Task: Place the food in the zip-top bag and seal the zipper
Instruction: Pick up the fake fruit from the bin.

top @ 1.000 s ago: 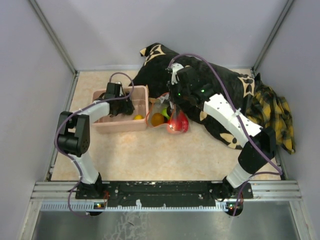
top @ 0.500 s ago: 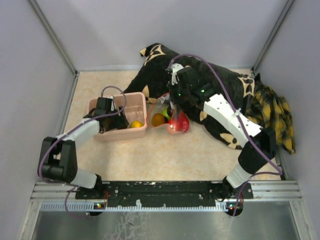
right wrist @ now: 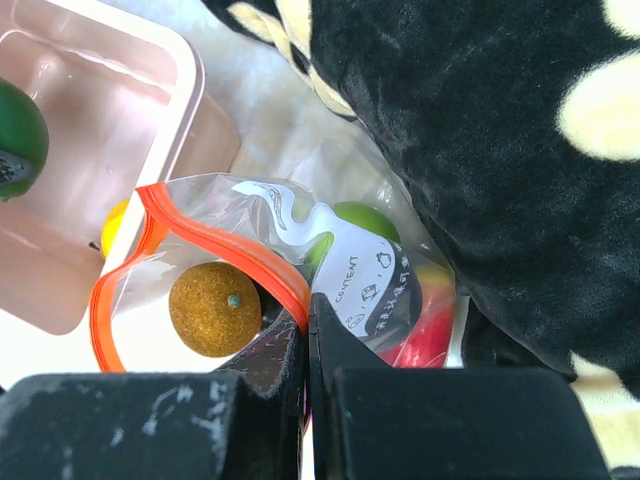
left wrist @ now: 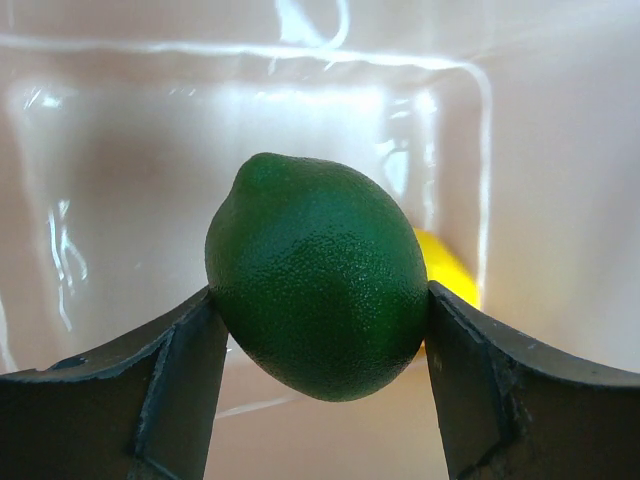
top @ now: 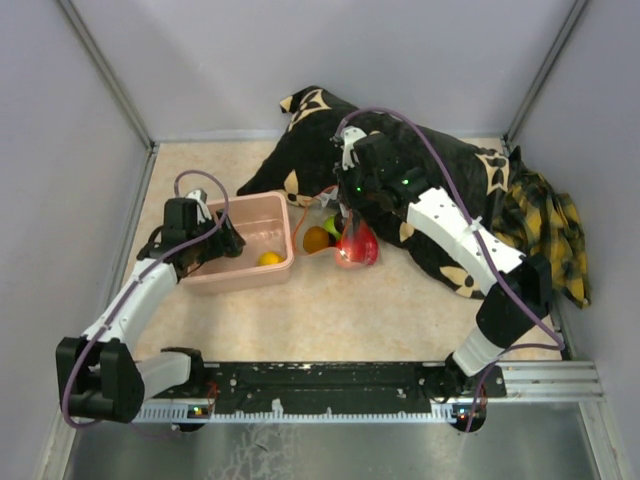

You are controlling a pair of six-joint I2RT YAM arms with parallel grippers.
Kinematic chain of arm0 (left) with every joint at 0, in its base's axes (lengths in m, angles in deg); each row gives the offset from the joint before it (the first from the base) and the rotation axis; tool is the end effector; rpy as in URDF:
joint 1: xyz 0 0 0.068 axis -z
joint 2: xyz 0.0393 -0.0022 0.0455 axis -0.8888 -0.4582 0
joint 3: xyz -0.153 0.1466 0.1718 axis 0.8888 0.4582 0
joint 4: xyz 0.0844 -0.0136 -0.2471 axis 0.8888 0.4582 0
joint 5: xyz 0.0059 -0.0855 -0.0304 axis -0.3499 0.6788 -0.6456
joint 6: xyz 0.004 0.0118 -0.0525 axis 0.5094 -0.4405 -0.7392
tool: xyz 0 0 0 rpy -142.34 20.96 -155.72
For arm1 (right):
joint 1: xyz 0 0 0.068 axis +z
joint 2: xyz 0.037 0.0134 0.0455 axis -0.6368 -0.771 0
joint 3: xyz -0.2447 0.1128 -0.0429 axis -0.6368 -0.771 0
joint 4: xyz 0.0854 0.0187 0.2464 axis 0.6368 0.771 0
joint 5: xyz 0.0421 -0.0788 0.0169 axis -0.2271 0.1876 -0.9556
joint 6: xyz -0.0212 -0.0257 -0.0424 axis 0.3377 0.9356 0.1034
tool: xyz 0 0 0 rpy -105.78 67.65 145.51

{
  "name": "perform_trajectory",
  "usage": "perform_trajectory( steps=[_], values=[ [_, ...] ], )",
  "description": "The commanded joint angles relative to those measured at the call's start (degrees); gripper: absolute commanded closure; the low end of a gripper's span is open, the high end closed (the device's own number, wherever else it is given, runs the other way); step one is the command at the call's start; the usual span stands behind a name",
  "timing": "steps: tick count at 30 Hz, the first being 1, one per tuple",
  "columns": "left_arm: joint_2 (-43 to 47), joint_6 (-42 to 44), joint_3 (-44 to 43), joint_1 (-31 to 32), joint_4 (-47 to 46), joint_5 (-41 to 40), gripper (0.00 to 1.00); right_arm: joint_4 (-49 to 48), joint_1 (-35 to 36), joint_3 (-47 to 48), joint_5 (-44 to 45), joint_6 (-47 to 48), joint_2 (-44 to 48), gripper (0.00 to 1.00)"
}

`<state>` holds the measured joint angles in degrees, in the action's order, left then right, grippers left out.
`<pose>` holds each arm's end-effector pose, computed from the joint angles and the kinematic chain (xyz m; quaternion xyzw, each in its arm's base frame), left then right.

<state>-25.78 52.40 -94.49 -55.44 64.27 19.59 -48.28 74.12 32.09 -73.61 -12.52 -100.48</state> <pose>0.2375 -0.0336 0.2350 -0.1021 0.9186 -0.1355 0.3568 0.2961 0.2070 0.3518 -0.2287 0.8657 0.1881 0.4035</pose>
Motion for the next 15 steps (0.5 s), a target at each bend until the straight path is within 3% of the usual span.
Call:
perform_trajectory(
  steps=[1, 9, 15],
  values=[
    [1.6, 0.02, -5.19, 0.08, -2.46, 6.84, 0.56, -2.69, -0.44, 0.81, -0.38, 0.79, 1.9, 1.0],
    [2.54, -1.88, -9.88, 1.25, -6.57, 15.15, 0.55, -3.37, -0.41, 0.36, -0.78, 0.04, 2.76, 1.0],
    [0.46, -3.91, -14.1, 7.2, -10.83, 17.1, 0.54, -4.39, -0.47, -0.25, -0.78, -0.84, 3.58, 1.0]
  ],
)
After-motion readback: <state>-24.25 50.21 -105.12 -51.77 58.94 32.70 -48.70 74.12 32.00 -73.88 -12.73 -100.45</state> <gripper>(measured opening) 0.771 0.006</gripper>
